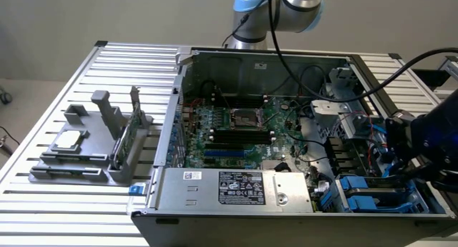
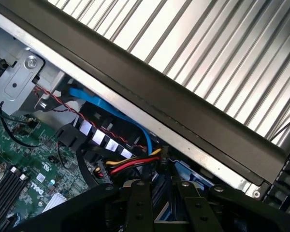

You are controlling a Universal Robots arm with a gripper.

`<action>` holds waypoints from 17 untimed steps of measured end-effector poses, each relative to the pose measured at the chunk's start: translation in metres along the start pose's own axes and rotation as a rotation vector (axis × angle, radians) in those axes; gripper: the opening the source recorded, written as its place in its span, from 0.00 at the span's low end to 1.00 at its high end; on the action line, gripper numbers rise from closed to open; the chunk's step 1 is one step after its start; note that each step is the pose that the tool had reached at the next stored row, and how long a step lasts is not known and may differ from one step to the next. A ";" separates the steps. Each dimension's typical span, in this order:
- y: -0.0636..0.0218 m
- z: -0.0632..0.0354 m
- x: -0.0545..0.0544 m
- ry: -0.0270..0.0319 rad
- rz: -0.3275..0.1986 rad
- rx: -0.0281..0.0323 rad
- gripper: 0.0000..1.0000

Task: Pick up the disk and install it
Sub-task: 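Insert the first disk wire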

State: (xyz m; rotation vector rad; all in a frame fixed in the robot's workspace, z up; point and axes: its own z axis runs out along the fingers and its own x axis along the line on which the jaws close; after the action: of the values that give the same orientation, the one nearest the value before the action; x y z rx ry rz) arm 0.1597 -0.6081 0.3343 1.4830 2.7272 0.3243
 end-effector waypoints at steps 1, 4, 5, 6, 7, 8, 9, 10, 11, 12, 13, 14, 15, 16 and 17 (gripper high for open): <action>0.0002 0.0000 0.000 -0.0002 0.002 -0.0001 0.27; 0.0008 0.0002 0.001 -0.0007 0.006 -0.0007 0.27; 0.0010 0.0002 0.001 -0.0008 0.007 -0.0006 0.27; 0.0012 0.0002 0.001 -0.0008 0.008 -0.0005 0.27; 0.0013 0.0003 0.001 -0.0004 0.009 0.0000 0.27; 0.0014 0.0003 0.001 0.0003 0.010 0.0009 0.27; 0.0015 0.0002 0.001 0.0012 0.011 0.0022 0.24; 0.0015 0.0001 0.001 0.0023 0.012 0.0039 0.18; 0.0016 -0.0001 0.001 0.0040 0.014 0.0061 0.18; 0.0017 -0.0004 0.001 0.0066 0.015 0.0089 0.16; 0.0018 -0.0007 0.001 0.0102 0.016 0.0127 0.16; 0.0018 -0.0009 0.001 0.0139 0.018 0.0170 0.16; 0.0018 -0.0012 0.001 0.0178 0.021 0.0225 0.16; 0.0018 -0.0016 0.001 0.0212 0.023 0.0279 0.16; 0.0014 -0.0020 0.001 0.0248 0.026 0.0310 0.16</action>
State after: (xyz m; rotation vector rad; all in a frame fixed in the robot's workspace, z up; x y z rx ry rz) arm 0.1599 -0.6066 0.3366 1.5336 2.7465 0.3045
